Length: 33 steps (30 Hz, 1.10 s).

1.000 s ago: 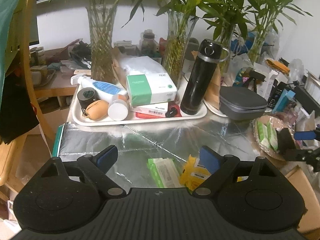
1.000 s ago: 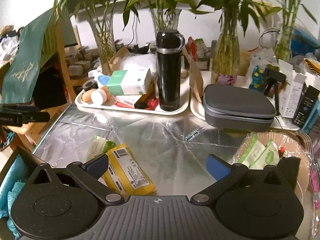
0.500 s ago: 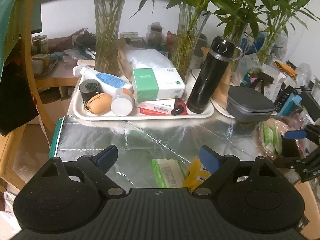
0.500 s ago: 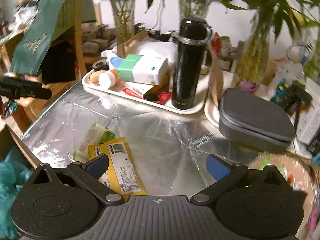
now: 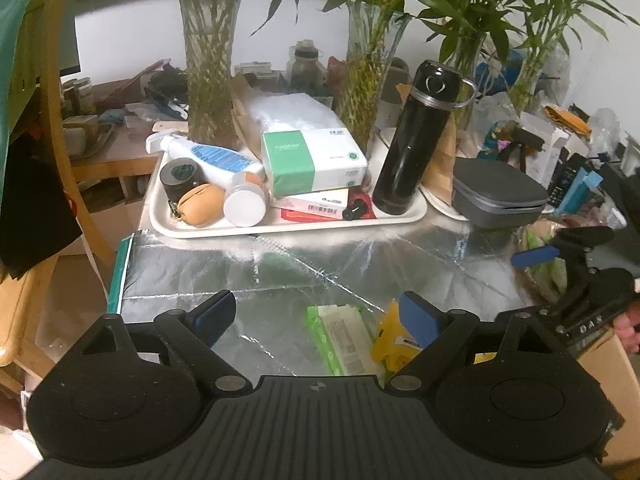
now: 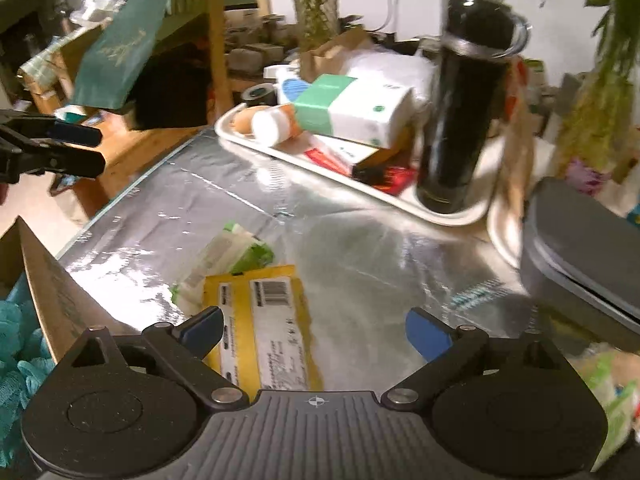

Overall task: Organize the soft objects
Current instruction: 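Close the right gripper on the yellow snack bag and lift it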

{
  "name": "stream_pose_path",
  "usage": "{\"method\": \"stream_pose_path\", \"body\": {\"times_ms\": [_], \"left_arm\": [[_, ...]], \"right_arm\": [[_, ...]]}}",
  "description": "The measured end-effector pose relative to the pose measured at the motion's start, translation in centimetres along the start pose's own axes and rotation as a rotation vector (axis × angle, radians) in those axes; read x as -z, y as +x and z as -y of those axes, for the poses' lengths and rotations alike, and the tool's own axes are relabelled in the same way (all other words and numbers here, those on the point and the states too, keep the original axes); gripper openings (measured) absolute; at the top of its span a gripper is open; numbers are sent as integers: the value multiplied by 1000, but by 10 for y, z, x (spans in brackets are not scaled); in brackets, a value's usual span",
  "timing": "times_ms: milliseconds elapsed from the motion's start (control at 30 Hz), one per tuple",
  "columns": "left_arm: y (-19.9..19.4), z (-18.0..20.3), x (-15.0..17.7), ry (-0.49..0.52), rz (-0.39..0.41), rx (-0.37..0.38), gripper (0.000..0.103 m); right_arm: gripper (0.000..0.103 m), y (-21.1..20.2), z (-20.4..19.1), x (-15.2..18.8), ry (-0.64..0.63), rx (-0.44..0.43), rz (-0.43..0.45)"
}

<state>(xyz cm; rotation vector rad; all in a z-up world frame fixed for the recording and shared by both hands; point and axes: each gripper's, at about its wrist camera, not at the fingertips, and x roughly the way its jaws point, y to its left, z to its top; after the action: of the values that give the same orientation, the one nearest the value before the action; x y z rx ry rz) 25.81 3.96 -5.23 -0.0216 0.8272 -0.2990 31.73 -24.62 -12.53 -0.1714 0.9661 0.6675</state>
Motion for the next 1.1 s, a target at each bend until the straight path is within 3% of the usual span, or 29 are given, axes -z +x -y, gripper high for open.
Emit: {"method": "stream_pose_path", "body": {"times_ms": [367,633,733,900,1100], "left_arm": [[-2,-3,0,-8,-6,0,90],[2,-5,-3,-35,-28,-9,90],[3,-5,-5,-38,-30,-11,90],[6,-5,-6,-48,-41,-15,90],[7,-3,-6,-47,-42,-4,90]], "right_arm": [[97,49,5,-7,-41,-173,-147],[95,79,-5,-7,-97,-238,-251],[90,90,-12,-6,-139,-226,-295],[73,94,-19,-6,-196,-203,-314],[71,88,-7,-8,-221,-28,-303]]}}
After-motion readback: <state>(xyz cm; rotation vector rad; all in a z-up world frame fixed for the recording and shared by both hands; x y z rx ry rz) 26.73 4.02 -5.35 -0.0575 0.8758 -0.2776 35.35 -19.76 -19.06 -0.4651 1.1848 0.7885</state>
